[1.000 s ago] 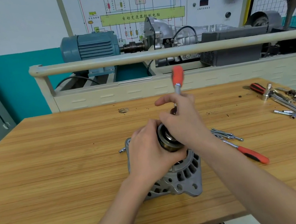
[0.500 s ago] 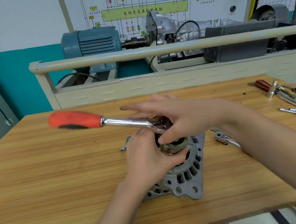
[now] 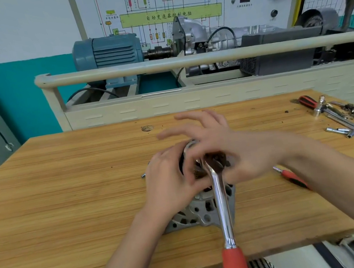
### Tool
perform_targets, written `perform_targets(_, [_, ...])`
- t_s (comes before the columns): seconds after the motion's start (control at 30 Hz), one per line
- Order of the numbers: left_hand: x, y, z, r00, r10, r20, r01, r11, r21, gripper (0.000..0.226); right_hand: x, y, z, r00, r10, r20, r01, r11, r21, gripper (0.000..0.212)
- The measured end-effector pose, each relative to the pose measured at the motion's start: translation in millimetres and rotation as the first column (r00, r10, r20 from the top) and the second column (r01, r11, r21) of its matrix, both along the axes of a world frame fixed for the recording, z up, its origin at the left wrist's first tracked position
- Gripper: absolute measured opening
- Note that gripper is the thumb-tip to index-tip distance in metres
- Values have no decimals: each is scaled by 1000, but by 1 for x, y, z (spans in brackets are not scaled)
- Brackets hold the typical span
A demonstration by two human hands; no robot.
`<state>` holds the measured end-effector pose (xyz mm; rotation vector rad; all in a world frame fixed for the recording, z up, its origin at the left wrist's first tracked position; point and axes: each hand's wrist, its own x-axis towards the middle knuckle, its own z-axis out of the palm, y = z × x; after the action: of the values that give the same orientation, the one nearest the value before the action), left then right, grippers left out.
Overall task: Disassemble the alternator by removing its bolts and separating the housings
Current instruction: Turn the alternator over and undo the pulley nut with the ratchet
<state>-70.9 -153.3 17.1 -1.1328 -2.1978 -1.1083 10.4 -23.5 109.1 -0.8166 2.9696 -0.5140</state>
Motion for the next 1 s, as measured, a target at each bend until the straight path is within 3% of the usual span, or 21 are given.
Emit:
perform_targets(0.07, [1, 1, 0, 1000, 9, 6, -9, 1000, -15, 56, 1, -1, 1, 992, -95, 89, 107, 983, -150, 41])
perform_targets(0.13, [1, 2, -2, 1000, 20, 21, -20, 1000, 3, 54, 0, -9, -10, 951, -309, -10, 300, 931, -210, 41])
perform_targets(0.2, [2, 3, -3, 999, 5, 47, -7, 999, 36, 51, -3, -23, -28, 822, -526, -219, 474, 845, -249, 41])
perform_targets(0.3, [3, 2, -5, 998, 3, 58, -6, 998, 59, 27, -6, -39, -43, 594, -759, -266, 659, 649, -382, 53])
perform_targets(0.37, [3, 2, -4, 999, 13, 46, -15, 999, 46, 23, -5, -39, -44, 492, -825, -278, 760, 563, -325, 62])
perform_targets(0.47, [3, 3, -6, 999, 29, 41, -31, 998, 52, 29, -1, -37, -41, 442, -805, -396, 824, 538, -175, 53])
perform_targets(0.6, [4, 4, -7, 998, 66, 10, -67, 993, 95, 48, 3, -28, -41, 591, -647, -482, 700, 708, -93, 46])
perform_targets(0.73, [5, 4, -3, 999, 49, 19, -50, 996, 73, 47, 6, -4, -35, 805, -485, -343, 473, 872, -124, 47])
perform_targets(1.0, [5, 3, 0, 999, 31, 9, -32, 998, 50, 47, 3, 16, -20, 962, -233, -144, 192, 948, -254, 52])
